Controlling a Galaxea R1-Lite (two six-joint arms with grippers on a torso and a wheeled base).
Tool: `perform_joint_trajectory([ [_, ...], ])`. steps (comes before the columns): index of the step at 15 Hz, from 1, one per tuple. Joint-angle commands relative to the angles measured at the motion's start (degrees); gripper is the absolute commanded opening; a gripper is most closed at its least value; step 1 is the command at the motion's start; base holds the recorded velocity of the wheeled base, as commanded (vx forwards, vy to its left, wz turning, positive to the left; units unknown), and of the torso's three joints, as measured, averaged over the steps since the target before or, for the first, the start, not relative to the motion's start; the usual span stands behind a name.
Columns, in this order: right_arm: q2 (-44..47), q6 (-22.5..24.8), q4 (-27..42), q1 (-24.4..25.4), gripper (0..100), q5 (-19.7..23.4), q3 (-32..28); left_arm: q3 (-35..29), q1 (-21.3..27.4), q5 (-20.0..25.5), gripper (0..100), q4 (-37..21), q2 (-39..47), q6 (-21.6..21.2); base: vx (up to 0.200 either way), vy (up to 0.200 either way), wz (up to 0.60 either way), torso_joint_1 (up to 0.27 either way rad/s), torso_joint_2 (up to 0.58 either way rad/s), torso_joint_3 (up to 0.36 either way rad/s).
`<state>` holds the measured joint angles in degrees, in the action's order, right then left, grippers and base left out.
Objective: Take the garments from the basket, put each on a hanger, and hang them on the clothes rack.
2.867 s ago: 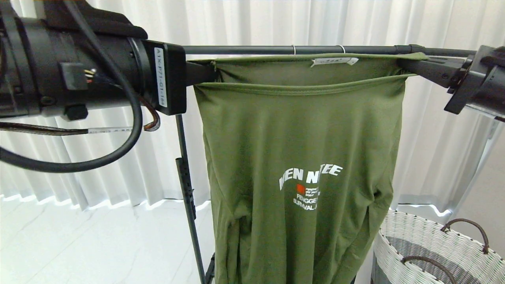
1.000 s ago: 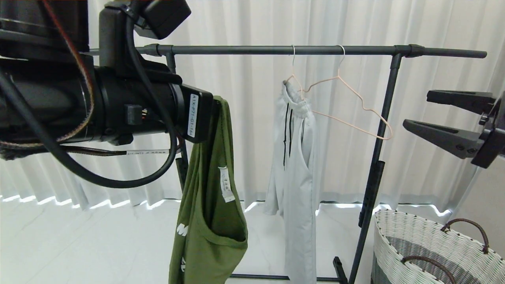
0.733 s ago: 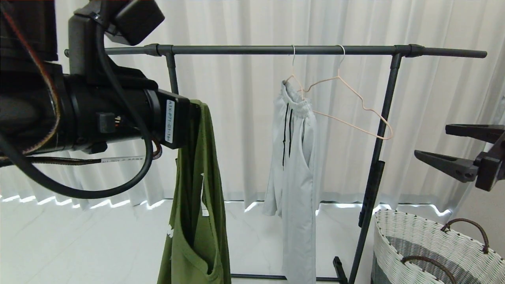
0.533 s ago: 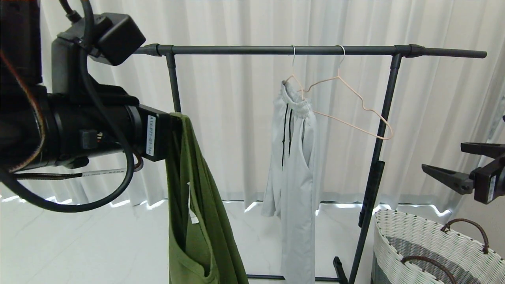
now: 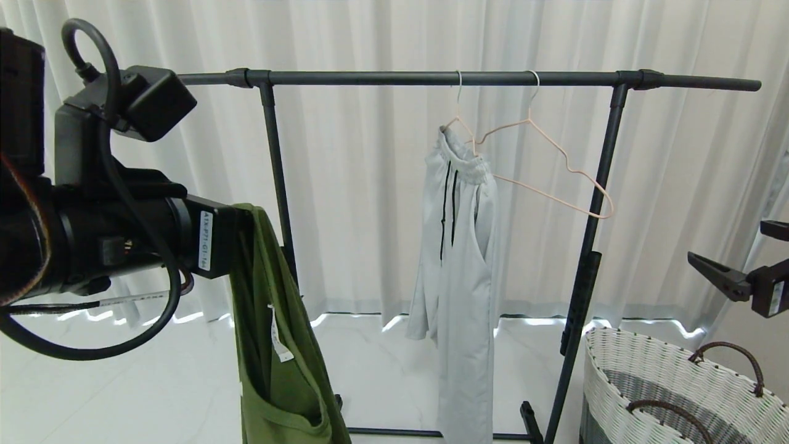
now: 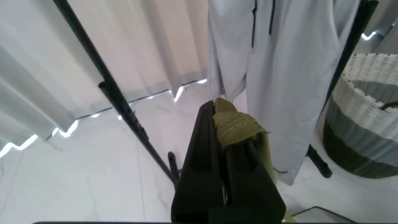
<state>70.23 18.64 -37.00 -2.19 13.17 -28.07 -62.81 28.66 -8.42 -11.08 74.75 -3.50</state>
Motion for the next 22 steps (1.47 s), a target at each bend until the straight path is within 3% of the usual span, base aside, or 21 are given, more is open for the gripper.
perform_joint_trajectory([
  [1, 1.0, 0.3, -0.4, -2.7, 100, 0.0, 1.7, 3.0, -1.1, 0.0, 0, 0.0, -1.6, -0.1, 0.0, 0.0, 0.0, 0.0, 0.0, 0.0],
  [5, 0.8, 3.3, -0.6, -6.3, 100, 0.0, 3.5, 8.8, -4.4, 0.0, 0, 0.1, -4.7, 0.1, 0.0, 0.0, 0.0, 0.0, 0.0, 0.0],
  [9, 1.2, 3.2, -1.0, -6.5, 100, 0.0, 3.4, 16.0, -6.2, 0.0, 0, 9.6, -3.9, -0.5, 0.0, 0.0, 0.0, 0.0, 0.0, 0.0],
  [15, 1.4, 2.0, -1.0, -6.0, 100, 1.8, 3.3, 16.7, -6.1, 0.0, 0, 10.2, -5.7, -0.8, 0.0, 0.0, 0.0, 0.011, -0.03, -0.021],
  [17, 1.8, 0.3, -1.0, -4.7, 100, 4.2, 3.1, 16.6, -6.0, 0.0, 0, 10.2, -6.9, -2.0, 0.0, 0.0, 0.0, 0.124, -0.33, -0.217],
  [22, 2.2, 0.3, -1.0, -2.6, 100, 4.4, 3.0, 16.3, -6.1, -0.1, 0, 10.2, -8.3, -2.7, 0.0, 0.0, 0.0, 0.171, -0.44, -0.271],
])
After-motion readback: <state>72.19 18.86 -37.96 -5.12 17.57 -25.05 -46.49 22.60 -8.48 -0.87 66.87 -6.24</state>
